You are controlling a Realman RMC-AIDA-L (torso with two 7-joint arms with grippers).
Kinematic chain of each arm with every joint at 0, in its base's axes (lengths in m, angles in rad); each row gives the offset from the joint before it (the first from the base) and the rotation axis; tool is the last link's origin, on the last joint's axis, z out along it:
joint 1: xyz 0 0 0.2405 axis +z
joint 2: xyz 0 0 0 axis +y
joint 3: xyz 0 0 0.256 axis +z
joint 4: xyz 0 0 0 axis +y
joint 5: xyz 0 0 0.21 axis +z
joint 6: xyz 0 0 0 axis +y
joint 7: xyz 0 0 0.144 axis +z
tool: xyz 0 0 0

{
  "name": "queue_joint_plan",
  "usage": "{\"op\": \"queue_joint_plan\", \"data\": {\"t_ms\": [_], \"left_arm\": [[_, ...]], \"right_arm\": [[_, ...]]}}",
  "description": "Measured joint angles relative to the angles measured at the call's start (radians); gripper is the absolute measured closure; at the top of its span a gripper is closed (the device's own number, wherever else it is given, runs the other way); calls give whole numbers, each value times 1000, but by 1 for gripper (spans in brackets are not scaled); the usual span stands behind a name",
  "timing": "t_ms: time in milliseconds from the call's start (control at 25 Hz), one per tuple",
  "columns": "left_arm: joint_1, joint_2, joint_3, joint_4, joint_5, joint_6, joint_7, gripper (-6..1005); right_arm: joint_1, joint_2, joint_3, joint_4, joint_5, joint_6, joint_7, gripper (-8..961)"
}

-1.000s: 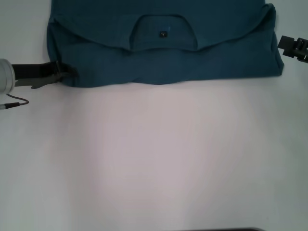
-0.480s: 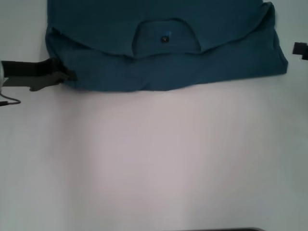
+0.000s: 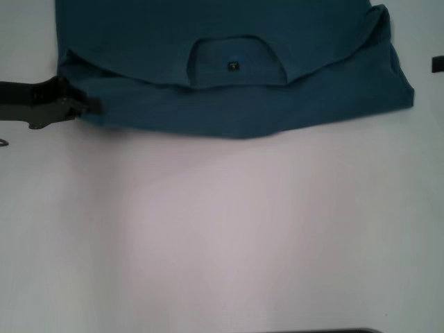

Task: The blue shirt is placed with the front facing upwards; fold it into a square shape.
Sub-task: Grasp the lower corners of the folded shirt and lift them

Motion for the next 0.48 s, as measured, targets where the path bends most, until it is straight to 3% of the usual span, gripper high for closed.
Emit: {"op": "queue_joint_plan", "data": {"t_ms": [160, 320, 480], "left_arm": [[1, 0, -17, -3, -2, 14, 4, 983], [0, -5, -32, -4, -3, 15, 8, 983], [-4, -14, -41, -4, -4, 12, 9, 983]], "right_arm": [[22, 30, -11, 13, -14, 51, 7, 113], [27, 59, -97, 54, -43, 153, -8, 113], [27, 73, -111, 72, -51, 201, -14, 113]]}}
